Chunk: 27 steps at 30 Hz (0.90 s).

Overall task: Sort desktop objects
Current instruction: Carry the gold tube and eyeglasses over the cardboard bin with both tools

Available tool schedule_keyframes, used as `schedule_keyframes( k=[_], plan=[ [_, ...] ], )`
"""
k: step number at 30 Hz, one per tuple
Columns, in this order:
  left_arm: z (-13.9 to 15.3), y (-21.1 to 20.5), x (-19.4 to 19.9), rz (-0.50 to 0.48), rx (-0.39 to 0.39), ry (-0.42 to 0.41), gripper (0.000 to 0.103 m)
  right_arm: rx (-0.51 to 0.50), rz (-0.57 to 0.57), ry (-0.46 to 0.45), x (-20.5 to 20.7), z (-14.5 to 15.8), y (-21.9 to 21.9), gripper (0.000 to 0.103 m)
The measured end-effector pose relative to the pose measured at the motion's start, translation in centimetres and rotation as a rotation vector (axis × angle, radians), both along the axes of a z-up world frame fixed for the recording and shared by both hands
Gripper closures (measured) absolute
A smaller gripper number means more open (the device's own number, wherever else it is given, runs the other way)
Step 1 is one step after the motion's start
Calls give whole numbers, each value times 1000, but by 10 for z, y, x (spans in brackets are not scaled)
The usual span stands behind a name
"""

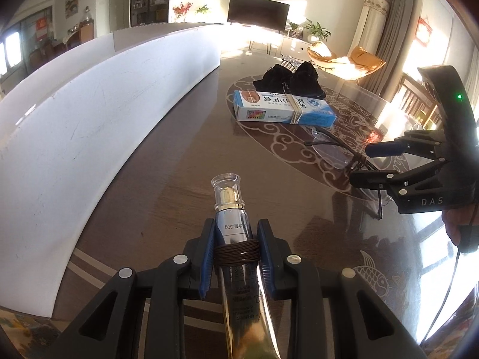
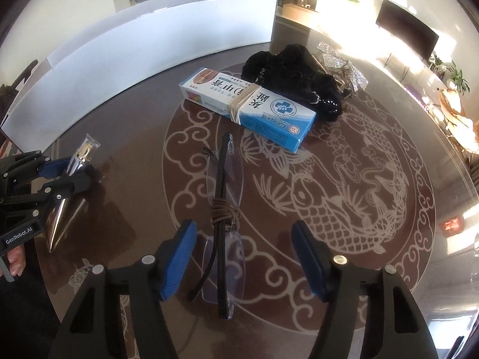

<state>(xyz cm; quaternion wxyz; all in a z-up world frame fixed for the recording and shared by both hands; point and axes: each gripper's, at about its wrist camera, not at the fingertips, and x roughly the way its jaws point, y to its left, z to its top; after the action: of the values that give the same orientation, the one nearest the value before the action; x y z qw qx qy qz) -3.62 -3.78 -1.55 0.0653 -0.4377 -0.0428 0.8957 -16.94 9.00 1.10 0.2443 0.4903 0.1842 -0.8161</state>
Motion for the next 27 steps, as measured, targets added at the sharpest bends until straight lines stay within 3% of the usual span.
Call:
schedule_keyframes(
  k=[4,5,7,9,19,27],
  plan=[
    [0,-3,2,-7,29,-2,75,-7,46,17,-1,1,-18,39],
    [0,-4,3,-10,44,-3,75,2,45,15,-3,-1,-22,56],
    [2,-8,6,-9,74,4,76,6,38,-15,-8,-5,-26,79],
    [8,-12,10,-6,108,22,76,33,13,-18,-10,-5,-25,91],
    [67,-35,39,46,221,169,77,-69,-39,32,-12,59,-9,91],
    [129,-101,59,141,301,285,77,-174,48,118,-16,142,-67,91]
  ],
)
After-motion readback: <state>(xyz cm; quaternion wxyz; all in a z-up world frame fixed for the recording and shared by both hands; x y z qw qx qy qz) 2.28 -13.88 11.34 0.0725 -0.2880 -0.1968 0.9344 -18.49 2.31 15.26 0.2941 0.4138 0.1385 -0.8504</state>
